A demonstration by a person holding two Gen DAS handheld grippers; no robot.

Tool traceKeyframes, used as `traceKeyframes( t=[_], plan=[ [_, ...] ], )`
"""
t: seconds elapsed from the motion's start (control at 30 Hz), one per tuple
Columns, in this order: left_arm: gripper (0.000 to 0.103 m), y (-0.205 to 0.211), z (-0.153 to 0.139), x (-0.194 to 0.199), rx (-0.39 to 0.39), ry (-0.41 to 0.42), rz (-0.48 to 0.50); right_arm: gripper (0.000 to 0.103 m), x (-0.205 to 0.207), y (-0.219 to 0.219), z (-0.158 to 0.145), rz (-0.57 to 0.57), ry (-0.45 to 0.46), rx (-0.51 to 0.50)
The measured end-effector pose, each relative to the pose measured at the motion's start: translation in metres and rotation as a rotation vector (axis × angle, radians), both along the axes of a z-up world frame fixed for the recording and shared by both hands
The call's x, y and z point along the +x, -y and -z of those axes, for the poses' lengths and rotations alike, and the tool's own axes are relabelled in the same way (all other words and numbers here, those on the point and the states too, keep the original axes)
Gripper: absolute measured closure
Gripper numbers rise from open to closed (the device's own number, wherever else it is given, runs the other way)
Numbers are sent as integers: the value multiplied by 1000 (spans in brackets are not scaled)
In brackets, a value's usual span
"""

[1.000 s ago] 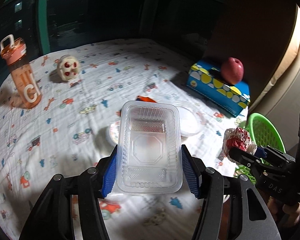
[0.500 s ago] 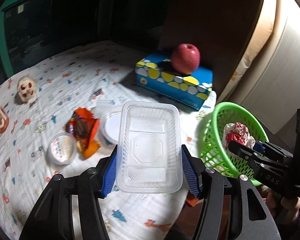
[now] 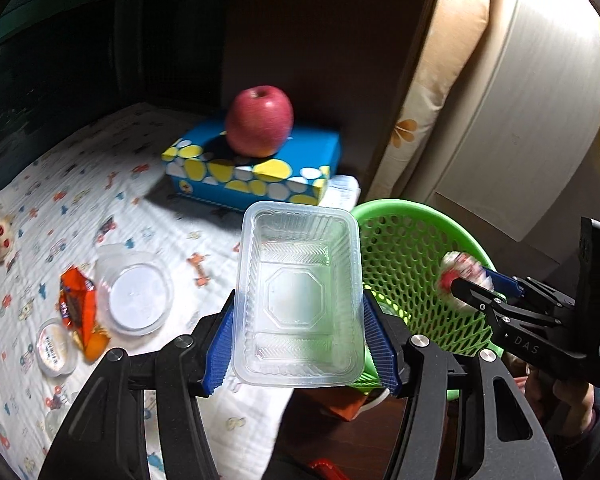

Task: Collect trash
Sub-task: 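Drop the paper ball into the green basket with the right tool while the left tool drops the clear box, then move both tools back over the bed toward the clear plastic cups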

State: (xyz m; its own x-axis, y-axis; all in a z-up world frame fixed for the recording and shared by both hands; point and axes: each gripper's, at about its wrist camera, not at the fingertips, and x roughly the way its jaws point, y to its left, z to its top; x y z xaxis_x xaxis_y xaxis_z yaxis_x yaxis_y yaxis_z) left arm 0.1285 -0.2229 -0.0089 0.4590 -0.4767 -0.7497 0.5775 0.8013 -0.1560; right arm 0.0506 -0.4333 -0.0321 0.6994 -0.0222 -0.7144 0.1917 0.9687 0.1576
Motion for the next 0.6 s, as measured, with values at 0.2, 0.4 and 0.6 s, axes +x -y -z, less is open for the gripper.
traceKeyframes(
  t=[0.2,0.4,0.6],
  plan=[
    [47,36,3,-7,19,-5,57,42,-20,26,-4,55,18,2],
    [46,66,11,-12,40,-19,104,36,-37,40,-8,87,37,9],
    [46,89,21,-14,47,-50,134,32,-51,49,-10,109,55,23]
  ],
)
